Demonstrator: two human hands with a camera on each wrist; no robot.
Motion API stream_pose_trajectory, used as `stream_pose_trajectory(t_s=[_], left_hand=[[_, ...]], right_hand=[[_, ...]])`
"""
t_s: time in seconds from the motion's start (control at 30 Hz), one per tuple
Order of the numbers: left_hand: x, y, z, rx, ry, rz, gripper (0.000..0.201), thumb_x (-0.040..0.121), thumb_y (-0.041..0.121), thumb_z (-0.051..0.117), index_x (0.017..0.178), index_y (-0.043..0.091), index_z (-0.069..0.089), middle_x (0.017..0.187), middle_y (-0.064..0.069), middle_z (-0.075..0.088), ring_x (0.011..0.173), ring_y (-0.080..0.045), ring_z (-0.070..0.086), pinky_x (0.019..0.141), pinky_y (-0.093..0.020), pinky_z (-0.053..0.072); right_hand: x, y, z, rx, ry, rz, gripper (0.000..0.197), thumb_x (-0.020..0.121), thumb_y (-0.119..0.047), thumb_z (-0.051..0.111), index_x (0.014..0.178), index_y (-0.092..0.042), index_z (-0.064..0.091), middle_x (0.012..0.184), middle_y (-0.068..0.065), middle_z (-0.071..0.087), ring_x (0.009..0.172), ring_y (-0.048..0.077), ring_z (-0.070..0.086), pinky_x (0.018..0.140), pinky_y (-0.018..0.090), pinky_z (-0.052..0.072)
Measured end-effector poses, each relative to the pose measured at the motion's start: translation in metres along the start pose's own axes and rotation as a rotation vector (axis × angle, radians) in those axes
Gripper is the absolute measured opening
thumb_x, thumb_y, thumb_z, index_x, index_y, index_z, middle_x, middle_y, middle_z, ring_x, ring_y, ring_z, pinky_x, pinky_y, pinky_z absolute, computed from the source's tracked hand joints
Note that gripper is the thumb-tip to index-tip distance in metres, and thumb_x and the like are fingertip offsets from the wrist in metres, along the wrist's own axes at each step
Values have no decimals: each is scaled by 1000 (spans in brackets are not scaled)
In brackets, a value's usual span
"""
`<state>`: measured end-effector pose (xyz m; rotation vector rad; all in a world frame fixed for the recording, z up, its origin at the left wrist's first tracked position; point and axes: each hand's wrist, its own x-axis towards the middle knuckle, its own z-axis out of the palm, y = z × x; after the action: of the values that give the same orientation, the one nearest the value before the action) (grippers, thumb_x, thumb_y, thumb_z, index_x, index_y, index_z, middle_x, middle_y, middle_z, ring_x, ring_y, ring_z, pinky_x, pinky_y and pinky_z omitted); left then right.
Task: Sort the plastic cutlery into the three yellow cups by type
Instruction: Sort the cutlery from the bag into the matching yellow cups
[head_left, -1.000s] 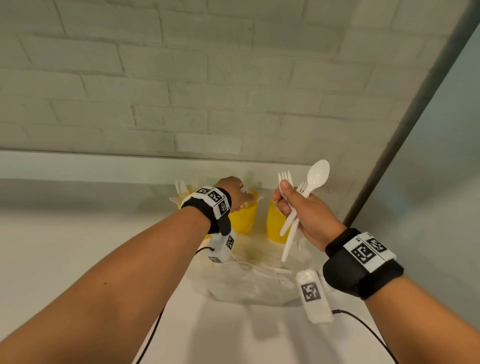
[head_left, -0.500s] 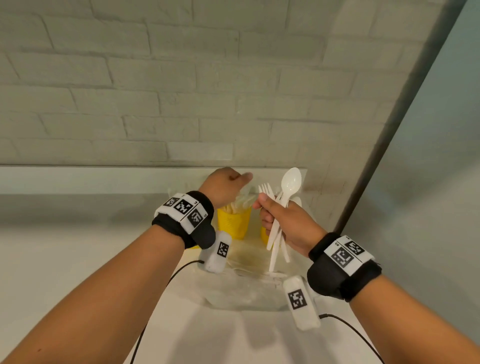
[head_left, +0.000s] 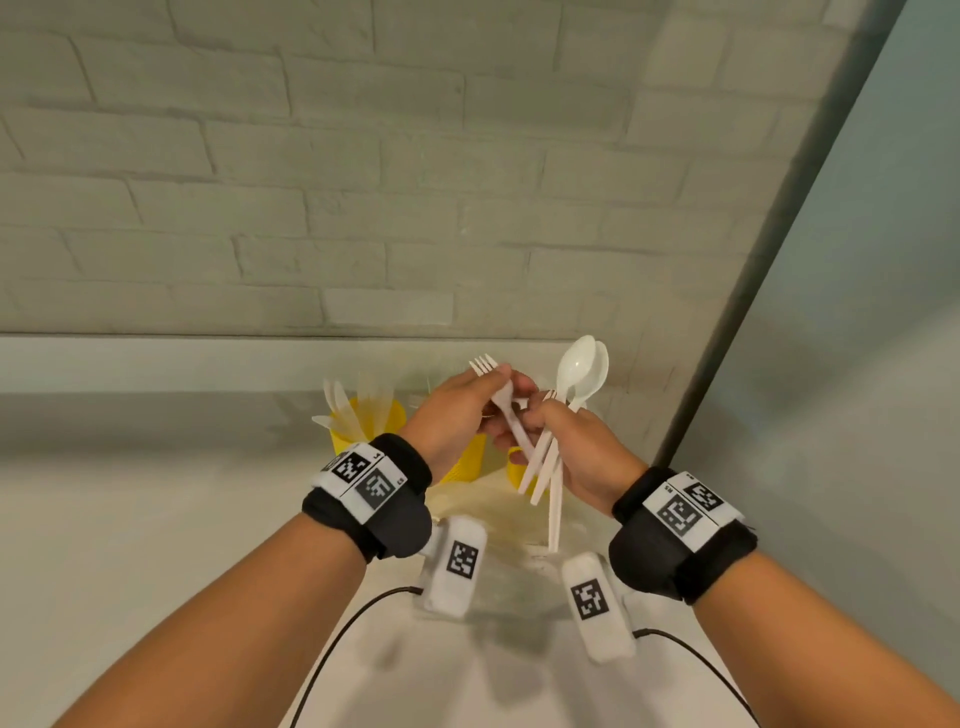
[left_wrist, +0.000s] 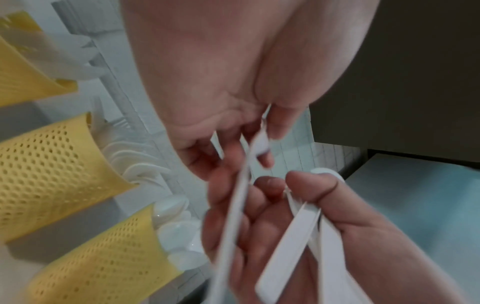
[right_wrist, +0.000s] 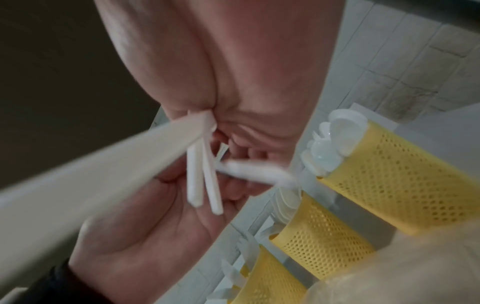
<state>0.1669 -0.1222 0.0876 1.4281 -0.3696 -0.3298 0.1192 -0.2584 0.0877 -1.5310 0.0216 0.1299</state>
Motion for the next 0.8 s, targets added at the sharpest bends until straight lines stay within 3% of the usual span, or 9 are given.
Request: stream_pose_trajectory(t_s=[0.03, 0.1, 0.17, 0.27, 0.37, 0.5, 0.6, 0.73, 0.8], left_hand=[[2, 1, -1, -99, 55, 12, 32, 103, 24, 38, 92, 7, 63, 92, -12, 70, 77, -19, 63, 79, -38, 50], [6, 3, -3, -212, 148, 46, 31, 104, 20, 36, 87, 7, 58, 82, -13, 67, 79, -24, 62, 84, -39, 49], [5, 4, -3, -64, 192, 58, 26, 102, 23, 41, 88, 9, 59, 66, -5, 54, 66, -20, 54, 70, -33, 47], [-3, -3, 5, 256, -4, -14, 22, 95, 37, 53, 87, 21, 65, 64, 5, 49, 59, -9, 45, 55, -21, 36], [-6, -11, 9, 180, -185, -67, 32, 93, 46, 52, 89, 17, 64, 69, 2, 54, 63, -11, 47, 57, -23, 33], [-8, -8, 8, 85, -197, -66, 28, 95, 35, 53, 80, 13, 62, 60, -1, 50, 56, -16, 49, 61, -31, 34], [-8, -5, 10, 64, -234, -69, 28, 96, 20, 52, 74, 17, 68, 57, -12, 49, 46, -21, 50, 50, -29, 42], [-5, -8, 14, 103, -207, -91, 29, 99, 24, 48, 91, -1, 61, 65, -14, 50, 50, -21, 53, 57, -31, 46], [-4, -11, 14, 88, -150, -85, 35, 100, 23, 43, 99, -8, 61, 65, -12, 54, 52, -21, 52, 58, -31, 46]], right_hand=[[0, 1, -3, -6, 15, 4, 31, 94, -9, 38, 76, -16, 62, 91, 9, 72, 87, 22, 65, 84, 37, 50], [1, 4, -10, -69, 63, -1, 27, 94, -12, 41, 75, -17, 59, 98, 8, 70, 94, 20, 62, 91, 39, 46], [0, 4, -15, -109, 83, -3, 24, 94, -13, 42, 75, -17, 56, 92, 4, 66, 84, 16, 59, 82, 34, 47], [-7, 0, -14, -24, 4, 28, 24, 95, -13, 41, 75, -14, 55, 73, 2, 58, 61, 11, 53, 65, 28, 43], [-12, -5, -9, -42, -34, 28, 25, 96, -14, 40, 77, -9, 56, 66, 3, 56, 61, 13, 55, 67, 30, 46], [-15, -6, -12, -52, -130, 26, 29, 98, -16, 42, 80, -8, 62, 71, 6, 62, 70, 18, 66, 75, 30, 54], [-15, 1, -10, -143, -219, 60, 33, 101, -19, 37, 82, -7, 61, 71, 9, 58, 76, 26, 65, 80, 33, 54], [-13, 4, -8, -74, -186, 79, 28, 100, -15, 37, 81, -5, 55, 63, 7, 52, 58, 21, 59, 74, 38, 54], [-11, 3, -9, -72, -165, 75, 27, 99, -13, 38, 80, -5, 56, 65, 9, 53, 58, 21, 57, 70, 35, 54]])
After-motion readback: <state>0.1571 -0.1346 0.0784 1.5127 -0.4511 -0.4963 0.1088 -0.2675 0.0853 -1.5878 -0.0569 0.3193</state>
